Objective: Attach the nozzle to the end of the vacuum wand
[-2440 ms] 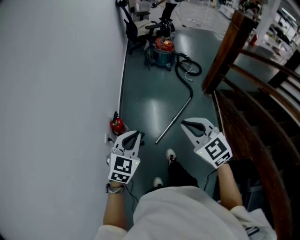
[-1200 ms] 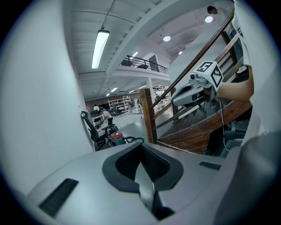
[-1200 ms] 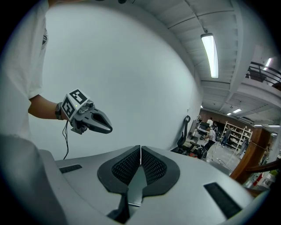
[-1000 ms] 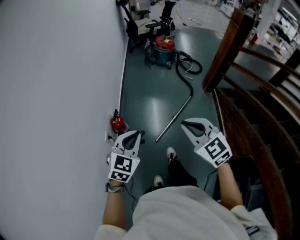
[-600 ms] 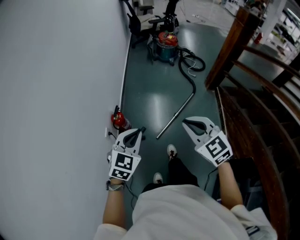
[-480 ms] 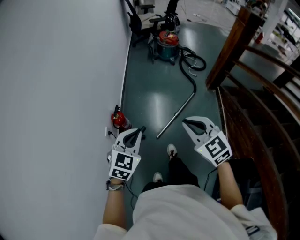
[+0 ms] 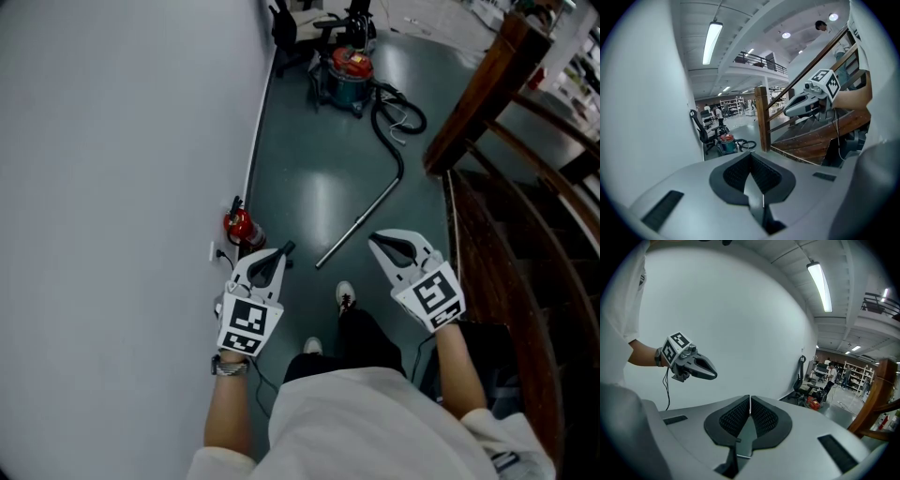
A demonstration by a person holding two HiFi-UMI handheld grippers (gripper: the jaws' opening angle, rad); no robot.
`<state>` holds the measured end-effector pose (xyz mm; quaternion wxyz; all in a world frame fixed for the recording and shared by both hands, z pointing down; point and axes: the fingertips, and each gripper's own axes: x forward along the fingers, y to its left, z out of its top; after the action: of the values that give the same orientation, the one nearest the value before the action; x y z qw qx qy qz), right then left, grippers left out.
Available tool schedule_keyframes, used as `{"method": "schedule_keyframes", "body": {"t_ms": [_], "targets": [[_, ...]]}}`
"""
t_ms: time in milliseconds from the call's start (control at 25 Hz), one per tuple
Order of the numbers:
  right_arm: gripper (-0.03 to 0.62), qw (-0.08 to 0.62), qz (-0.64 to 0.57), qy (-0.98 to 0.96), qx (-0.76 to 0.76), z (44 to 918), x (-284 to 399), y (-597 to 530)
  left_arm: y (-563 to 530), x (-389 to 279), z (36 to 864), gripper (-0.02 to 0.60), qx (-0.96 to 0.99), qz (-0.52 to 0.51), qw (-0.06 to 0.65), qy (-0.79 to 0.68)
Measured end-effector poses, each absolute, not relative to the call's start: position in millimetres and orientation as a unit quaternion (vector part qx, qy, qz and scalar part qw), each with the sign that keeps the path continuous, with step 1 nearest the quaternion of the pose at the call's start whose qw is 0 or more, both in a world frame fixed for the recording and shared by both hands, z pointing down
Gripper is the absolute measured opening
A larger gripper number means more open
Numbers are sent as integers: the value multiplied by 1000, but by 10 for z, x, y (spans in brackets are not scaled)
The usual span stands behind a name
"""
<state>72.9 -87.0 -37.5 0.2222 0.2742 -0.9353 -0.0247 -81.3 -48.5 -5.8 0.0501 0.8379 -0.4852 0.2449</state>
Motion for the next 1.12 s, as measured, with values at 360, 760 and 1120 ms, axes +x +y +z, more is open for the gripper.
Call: {"method": "schedule_keyframes", "body": {"t_ms": [360,760,1120], "targets": [[29,234,-9,-939,253,168,681,-1248,-808,-818,442,0,830,259,64,-490],[31,243,-15,-942,230,630,660,-1602,-1182,-749,934,0,833,262,68,-483],[31,233,-36,-950,204,1074,452,-1961,-1540,-896,1492,0,829,263,73,-488]]}}
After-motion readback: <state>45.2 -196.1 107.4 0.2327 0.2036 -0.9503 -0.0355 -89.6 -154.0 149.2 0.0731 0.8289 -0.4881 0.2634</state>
